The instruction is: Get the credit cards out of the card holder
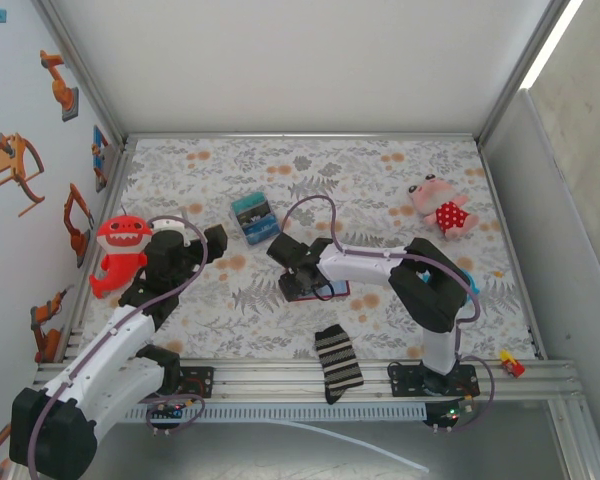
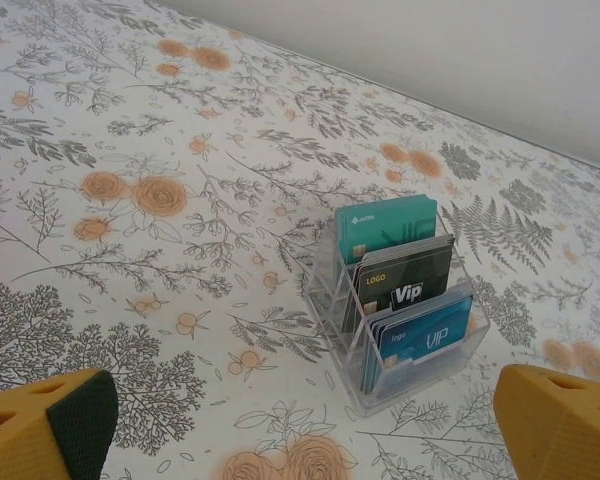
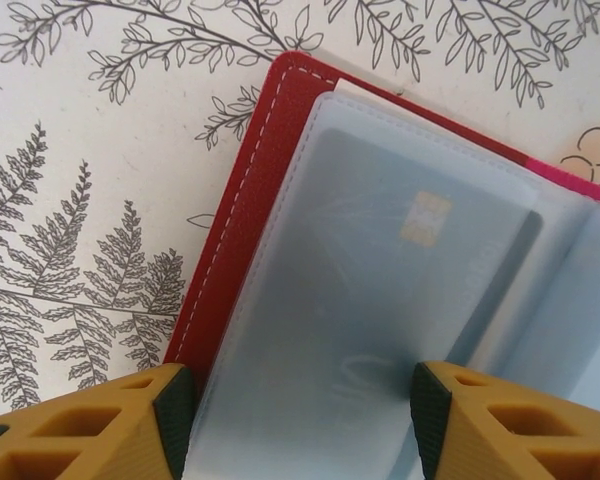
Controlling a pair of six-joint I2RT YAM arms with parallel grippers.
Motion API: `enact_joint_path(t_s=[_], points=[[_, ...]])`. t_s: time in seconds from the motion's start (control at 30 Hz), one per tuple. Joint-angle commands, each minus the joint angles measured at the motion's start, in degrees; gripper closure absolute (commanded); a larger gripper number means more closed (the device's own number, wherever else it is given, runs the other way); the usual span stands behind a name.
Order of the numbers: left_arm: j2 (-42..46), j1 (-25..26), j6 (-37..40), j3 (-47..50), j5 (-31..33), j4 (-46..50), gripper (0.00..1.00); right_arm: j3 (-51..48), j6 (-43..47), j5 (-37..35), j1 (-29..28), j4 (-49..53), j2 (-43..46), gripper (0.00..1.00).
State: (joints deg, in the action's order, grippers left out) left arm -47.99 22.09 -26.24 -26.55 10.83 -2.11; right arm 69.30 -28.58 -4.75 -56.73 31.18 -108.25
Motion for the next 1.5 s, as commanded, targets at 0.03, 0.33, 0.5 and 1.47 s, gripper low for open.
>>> enact_joint_path(t_s=[0.03,0.33,0.5,1.47], points=[[-0.1,-0.1,0.1,-1.8,-1.5,0.0,0.03,-1.3,-1.2,0.3,-0.2,-0.8,0.8,0.46],[0.5,-0.1,0.3,-2.5,-3.1,0.6,0.03,-2.7,-1.5,2.3,0.6,-3.0,2.5,0.5],[0.7,0.0,0.3,-3.0,-3.7,1.0,0.03,-4.8,-2.4,4.1,1.7,-5.1,4.2,0.52],[2.1,2.4,3.7,-6.5,-4.0,2.2,0.03,-3.8,-2.7,-1.0,3.0,-1.3,7.7,0.62]])
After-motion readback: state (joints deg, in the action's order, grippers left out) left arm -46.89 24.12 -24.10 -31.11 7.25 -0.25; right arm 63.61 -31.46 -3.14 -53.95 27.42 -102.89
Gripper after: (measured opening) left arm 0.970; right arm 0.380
